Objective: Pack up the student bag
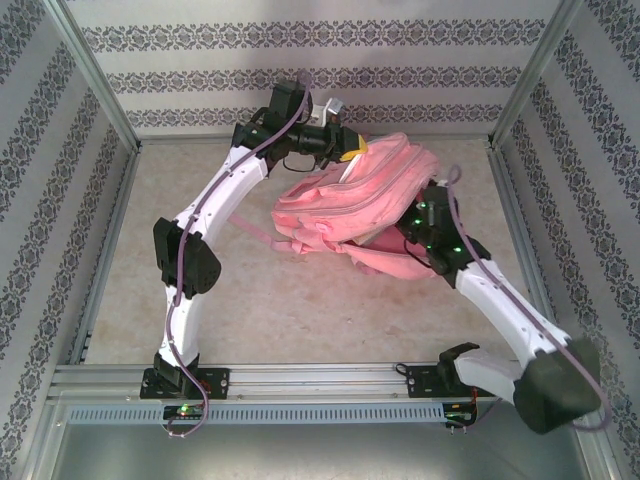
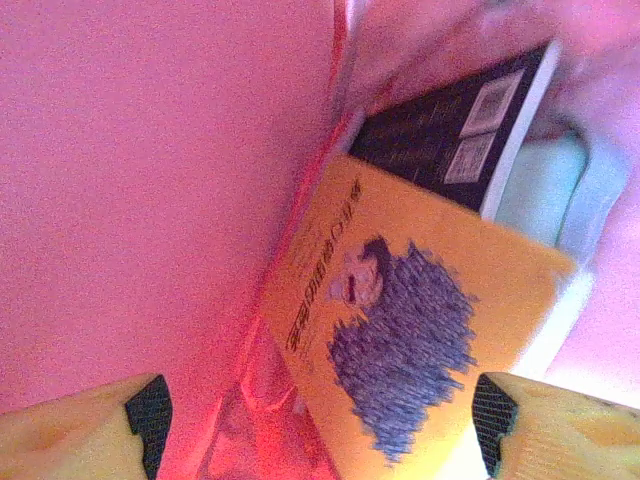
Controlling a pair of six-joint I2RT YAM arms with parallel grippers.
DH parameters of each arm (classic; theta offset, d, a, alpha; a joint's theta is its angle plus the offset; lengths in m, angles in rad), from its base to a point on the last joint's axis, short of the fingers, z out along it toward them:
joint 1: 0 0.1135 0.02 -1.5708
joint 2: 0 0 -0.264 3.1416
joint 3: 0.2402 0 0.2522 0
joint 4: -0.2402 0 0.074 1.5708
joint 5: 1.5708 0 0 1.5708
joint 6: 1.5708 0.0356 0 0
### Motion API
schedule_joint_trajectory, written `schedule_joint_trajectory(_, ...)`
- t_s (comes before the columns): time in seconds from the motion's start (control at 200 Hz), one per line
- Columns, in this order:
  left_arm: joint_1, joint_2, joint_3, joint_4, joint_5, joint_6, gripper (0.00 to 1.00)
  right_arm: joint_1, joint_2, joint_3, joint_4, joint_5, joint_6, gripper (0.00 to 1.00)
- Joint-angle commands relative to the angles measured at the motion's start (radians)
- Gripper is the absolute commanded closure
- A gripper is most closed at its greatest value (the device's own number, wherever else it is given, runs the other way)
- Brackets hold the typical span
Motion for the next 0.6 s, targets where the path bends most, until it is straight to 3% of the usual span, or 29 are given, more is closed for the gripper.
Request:
schedule_joint_trajectory(0.0, 0.025, -0.08, 0.026, 0.121, 0.038, 0.019, 1.0, -0.04, -0.102, 0.02, -0.245, 0.062, -0.1, 0.2)
schedule_joint_trajectory(0.145, 0.022, -0.066, 0.029, 0.044, 0.01, 0.063, 1.0, -0.039, -0.254, 0.043, -0.426, 0.157, -0.167, 0.22)
schedule_joint_trajectory(0.3, -0.012, -0.045, 0.036, -0.133, -0.074, 0.198, 1.0, -0.034, -0.342, 0.139, -0.652, 0.313, -0.26, 0.26)
schedule_joint_trajectory(0.355, -0.031, -0.036, 0.038, -0.183, -0.104, 0.237, 0.88, -0.033, -0.335, 0.174, -0.679, 0.33, -0.307, 0.26)
schedule_joint_trajectory(0.46, -0.044, -0.041, 0.034, -0.257, -0.191, 0.293, 0.46, -0.033, -0.311, 0.226, -0.698, 0.342, -0.346, 0.26)
schedule_joint_trajectory(0.595, -0.015, -0.093, -0.008, -0.292, -0.311, 0.336, 0.32, -0.019, -0.281, 0.262, -0.679, 0.317, -0.385, 0.27)
